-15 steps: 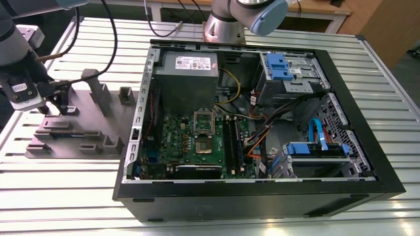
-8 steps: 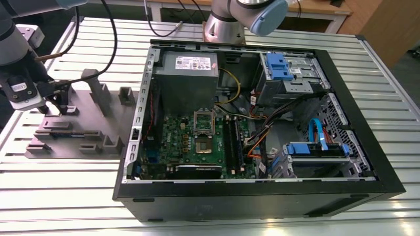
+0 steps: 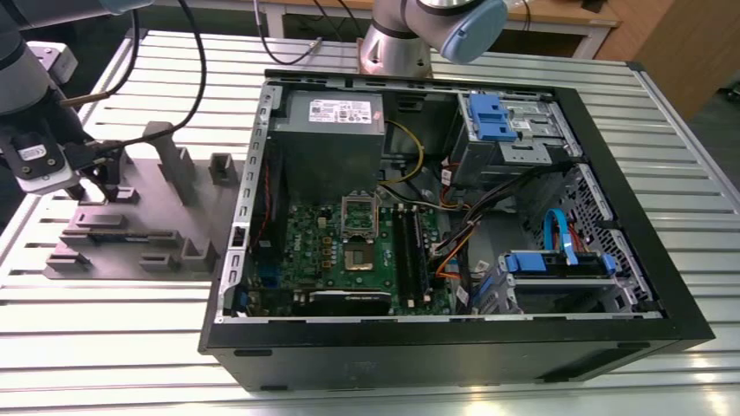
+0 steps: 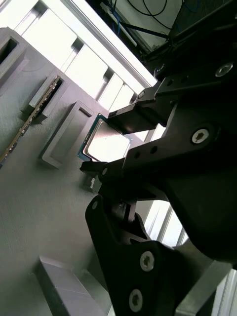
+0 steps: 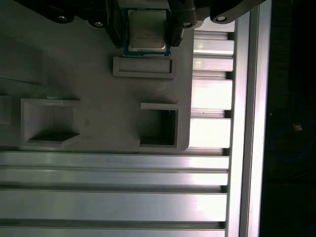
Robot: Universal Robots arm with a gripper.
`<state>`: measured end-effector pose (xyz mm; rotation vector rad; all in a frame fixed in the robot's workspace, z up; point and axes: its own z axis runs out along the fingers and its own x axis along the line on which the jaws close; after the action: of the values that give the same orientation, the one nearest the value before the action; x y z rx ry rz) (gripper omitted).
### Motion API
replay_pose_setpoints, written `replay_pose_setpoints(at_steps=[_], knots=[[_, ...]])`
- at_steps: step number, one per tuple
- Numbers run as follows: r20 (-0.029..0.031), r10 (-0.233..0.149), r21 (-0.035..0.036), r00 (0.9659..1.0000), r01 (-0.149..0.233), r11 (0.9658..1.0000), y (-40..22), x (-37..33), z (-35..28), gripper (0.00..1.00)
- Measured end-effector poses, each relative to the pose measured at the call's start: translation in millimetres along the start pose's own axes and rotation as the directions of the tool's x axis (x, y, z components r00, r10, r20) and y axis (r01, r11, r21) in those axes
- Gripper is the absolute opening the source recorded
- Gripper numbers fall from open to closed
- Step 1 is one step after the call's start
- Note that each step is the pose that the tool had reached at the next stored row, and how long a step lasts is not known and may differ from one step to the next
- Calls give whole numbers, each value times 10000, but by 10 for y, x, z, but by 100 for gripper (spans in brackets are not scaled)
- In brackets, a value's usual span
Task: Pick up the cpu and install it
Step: 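Pick up the cpu and move it towards the insertion slot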
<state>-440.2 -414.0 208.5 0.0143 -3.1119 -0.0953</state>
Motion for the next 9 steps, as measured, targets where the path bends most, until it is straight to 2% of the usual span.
replay_pose_setpoints(at_steps=[9], knots=[[-1,0,0,10000,0,10000,2,1,-30,47]])
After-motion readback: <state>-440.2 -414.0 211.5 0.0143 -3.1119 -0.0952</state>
